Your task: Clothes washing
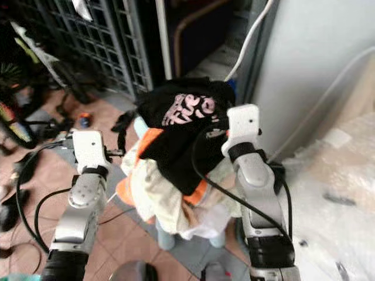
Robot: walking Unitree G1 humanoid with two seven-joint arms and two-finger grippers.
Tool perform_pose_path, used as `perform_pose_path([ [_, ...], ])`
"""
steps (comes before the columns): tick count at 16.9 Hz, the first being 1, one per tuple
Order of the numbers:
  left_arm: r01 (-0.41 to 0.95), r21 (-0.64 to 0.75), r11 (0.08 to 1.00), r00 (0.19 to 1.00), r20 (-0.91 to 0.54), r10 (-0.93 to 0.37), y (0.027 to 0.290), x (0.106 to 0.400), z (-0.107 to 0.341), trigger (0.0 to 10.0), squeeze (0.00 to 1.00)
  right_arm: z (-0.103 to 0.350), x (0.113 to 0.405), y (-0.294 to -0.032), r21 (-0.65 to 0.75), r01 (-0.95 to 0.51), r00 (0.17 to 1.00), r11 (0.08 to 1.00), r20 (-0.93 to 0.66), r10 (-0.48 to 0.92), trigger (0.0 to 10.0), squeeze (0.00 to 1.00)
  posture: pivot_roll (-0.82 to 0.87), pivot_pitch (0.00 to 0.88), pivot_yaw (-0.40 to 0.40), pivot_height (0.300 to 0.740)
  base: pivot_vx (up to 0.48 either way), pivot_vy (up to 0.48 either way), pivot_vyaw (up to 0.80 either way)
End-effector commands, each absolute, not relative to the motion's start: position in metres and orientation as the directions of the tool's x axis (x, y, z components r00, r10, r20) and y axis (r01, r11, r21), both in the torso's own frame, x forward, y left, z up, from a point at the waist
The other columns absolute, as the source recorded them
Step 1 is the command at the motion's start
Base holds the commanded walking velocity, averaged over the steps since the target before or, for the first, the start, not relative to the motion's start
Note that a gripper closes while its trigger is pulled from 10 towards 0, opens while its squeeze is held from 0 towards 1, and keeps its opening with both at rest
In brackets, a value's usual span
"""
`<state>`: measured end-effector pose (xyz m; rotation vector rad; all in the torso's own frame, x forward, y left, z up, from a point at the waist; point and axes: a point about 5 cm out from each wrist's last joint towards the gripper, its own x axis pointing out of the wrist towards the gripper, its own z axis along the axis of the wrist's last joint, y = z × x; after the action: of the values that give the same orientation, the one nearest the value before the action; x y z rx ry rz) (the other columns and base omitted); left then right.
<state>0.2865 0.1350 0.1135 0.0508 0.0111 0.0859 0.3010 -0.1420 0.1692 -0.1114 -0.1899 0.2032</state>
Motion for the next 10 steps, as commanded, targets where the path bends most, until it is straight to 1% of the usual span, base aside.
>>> perform_pose_path([
  [1,-0.108,0.067,0.992,0.994,-0.01,0.109,0.1398,0.286,0.1115,10.0,0.0,0.1813,0.303,-0.1363,-0.138,-0.2,0.947,0.97,0.227,0.228,10.0,0.0,-0.03,0.0,0.086,0.74,0.0,0.0,0.0],
  [4,-0.109,0.066,0.992,0.994,-0.01,0.11,0.1392,0.2872,0.111,10.0,0.0,0.1824,0.3053,-0.1356,-0.146,-0.194,0.947,0.97,0.23,0.224,10.0,0.0,-0.03,0.0,0.081,0.74,-0.08,0.0,0.0],
  [10,-0.111,0.068,0.991,0.994,-0.004,0.112,0.1399,0.2896,0.1118,10.0,0.0,0.1853,0.3103,-0.1362,-0.152,-0.171,0.949,0.974,0.241,0.204,10.0,0.0,-0.03,0.0,0.085,0.74,0.0,0.0,-0.76],
])
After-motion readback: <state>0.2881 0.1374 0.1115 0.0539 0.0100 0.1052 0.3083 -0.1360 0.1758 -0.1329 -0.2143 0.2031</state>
